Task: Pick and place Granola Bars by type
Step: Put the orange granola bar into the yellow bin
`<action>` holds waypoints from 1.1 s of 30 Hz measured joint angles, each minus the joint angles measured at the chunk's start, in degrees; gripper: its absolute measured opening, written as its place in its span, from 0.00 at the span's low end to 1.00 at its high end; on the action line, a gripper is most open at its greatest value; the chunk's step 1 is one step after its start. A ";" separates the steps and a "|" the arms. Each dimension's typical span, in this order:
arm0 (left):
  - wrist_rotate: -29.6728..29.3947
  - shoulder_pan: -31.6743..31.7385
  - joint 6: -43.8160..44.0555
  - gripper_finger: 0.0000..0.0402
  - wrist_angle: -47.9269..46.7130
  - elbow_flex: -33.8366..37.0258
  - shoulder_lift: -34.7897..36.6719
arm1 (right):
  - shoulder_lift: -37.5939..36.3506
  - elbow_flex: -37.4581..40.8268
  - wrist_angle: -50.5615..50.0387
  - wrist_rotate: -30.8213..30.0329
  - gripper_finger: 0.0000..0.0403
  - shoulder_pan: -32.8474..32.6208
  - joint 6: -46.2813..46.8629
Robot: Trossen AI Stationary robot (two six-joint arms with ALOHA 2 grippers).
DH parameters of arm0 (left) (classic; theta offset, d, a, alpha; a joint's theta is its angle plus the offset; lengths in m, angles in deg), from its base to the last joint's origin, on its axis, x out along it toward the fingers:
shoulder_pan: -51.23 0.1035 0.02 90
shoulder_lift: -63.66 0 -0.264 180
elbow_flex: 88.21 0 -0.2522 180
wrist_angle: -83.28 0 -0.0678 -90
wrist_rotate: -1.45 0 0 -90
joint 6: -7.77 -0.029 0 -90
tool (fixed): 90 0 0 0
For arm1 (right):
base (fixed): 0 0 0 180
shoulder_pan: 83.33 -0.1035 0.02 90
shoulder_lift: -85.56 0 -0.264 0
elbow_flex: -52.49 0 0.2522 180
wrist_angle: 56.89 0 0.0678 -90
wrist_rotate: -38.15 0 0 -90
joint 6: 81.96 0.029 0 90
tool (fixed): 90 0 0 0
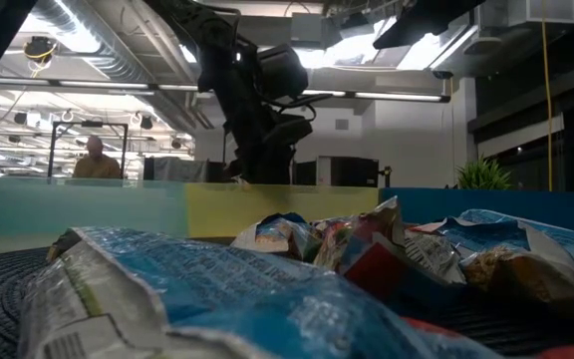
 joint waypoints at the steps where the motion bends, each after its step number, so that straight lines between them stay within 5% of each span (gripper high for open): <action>1: 0.03 -0.02 0.00 0.18 0.08 0.00 0.02 | 0.00 0.00 0.00 0.00 0.49 0.02 0.00; 23: 3.73 -5.28 -4.99 0.22 -1.81 -11.81 2.72 | 0.04 0.00 -0.21 0.00 0.49 0.02 -0.04; 33: 1.83 -11.69 -7.69 0.22 -3.77 -13.58 10.41 | 0.04 0.00 -0.42 0.00 0.49 0.00 0.06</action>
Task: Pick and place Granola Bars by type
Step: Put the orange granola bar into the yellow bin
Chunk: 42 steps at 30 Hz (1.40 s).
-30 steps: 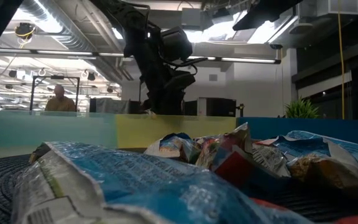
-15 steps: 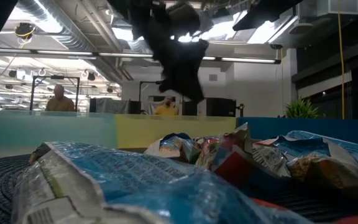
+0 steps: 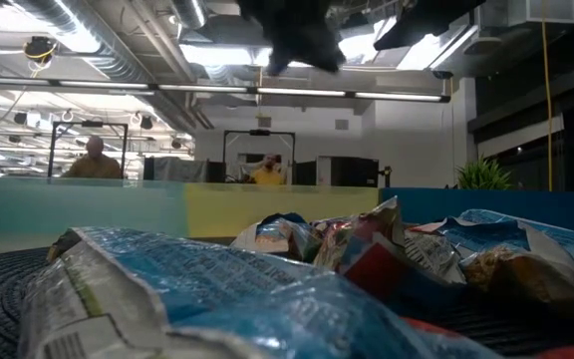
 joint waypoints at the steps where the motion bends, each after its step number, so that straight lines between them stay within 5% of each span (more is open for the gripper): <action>1: -0.49 -0.82 -0.01 0.22 -0.15 -0.02 0.96 | 0.00 0.00 0.03 0.00 0.49 0.00 0.01; 17: -3.45 -19.58 1.94 0.21 -9.13 1.08 6.49 | 0.00 0.00 -1.84 -0.11 0.49 0.04 0.09; 22: -8.66 -24.51 4.10 0.21 -7.23 4.65 6.30 | 0.00 0.00 -2.90 -0.12 0.49 0.04 1.99; 35: -18.32 -28.11 30.24 0.22 0.68 13.75 6.00 | 0.00 0.00 -3.47 -0.07 0.49 0.00 2.87; 42: -15.84 -26.73 38.46 0.36 2.25 13.79 0.81 | 0.00 0.00 -7.38 0.04 0.49 0.00 -0.21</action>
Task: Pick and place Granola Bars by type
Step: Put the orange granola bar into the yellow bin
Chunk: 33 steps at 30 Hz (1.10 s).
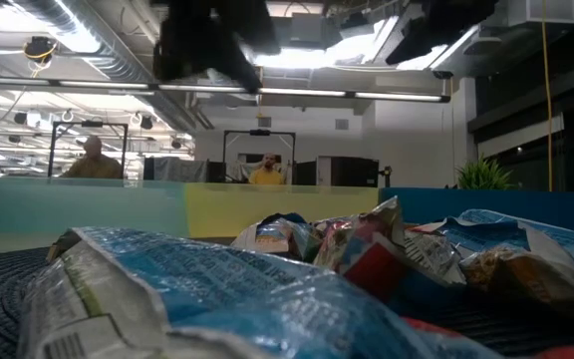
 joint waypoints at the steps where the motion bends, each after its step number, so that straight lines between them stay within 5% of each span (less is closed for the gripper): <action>1: 0.15 0.18 0.90 0.39 0.81 0.01 -1.11 | 0.00 0.00 -0.57 0.00 0.49 0.00 -0.43; 8: 1.14 0.66 7.91 0.57 7.64 0.01 -9.02 | -0.02 0.00 -2.69 0.11 0.49 0.00 -2.98; 15: 1.16 0.76 13.48 0.62 11.62 0.01 -15.47 | -0.02 0.00 -2.60 0.48 0.49 0.00 -3.17; 24: 3.60 1.04 16.49 0.56 12.43 0.01 -17.48 | -0.02 0.00 -2.55 0.57 0.49 0.00 -4.84; 33: 4.26 0.99 16.87 0.37 12.31 0.01 -17.53 | -0.02 0.00 -2.56 0.59 0.49 0.00 -4.66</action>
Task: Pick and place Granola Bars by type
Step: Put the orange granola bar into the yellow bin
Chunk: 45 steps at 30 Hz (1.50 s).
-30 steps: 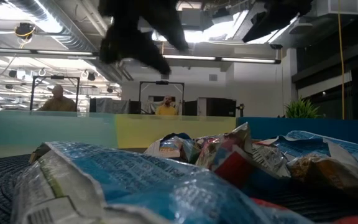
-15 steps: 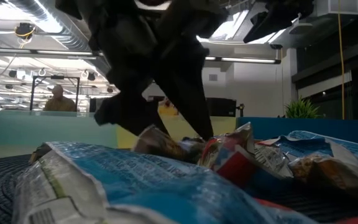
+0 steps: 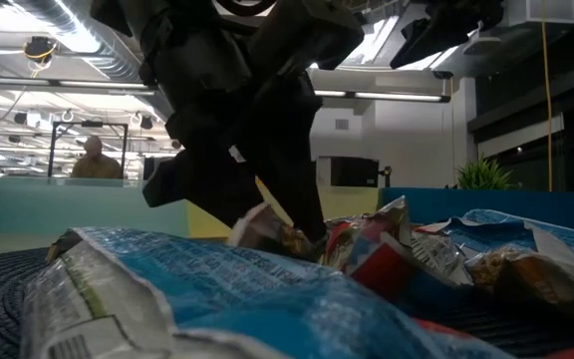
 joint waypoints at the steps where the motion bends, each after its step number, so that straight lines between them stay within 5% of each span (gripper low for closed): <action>1: 0.01 0.00 0.19 0.35 -0.02 0.00 0.00 | 0.00 0.00 0.00 0.00 0.49 0.00 0.00; 14: 1.11 0.02 0.23 0.03 0.09 -0.02 -0.01 | 0.00 0.00 0.04 0.00 0.49 0.00 0.02; 22: 0.97 0.04 -4.56 0.01 5.49 0.04 4.65 | 0.00 0.00 0.07 0.00 0.49 0.00 0.02; 32: -17.46 -1.47 -22.11 0.01 9.03 -0.11 21.79 | 0.00 0.00 0.09 3.02 0.49 0.00 0.06; 39: -22.61 -1.83 -31.53 0.01 8.88 -0.11 26.35 | 0.00 0.00 0.09 3.58 0.49 0.02 0.63; 45: -26.91 -0.76 -36.21 0.01 8.38 -0.57 26.49 | 0.00 0.00 2.80 14.68 0.49 -0.14 2.01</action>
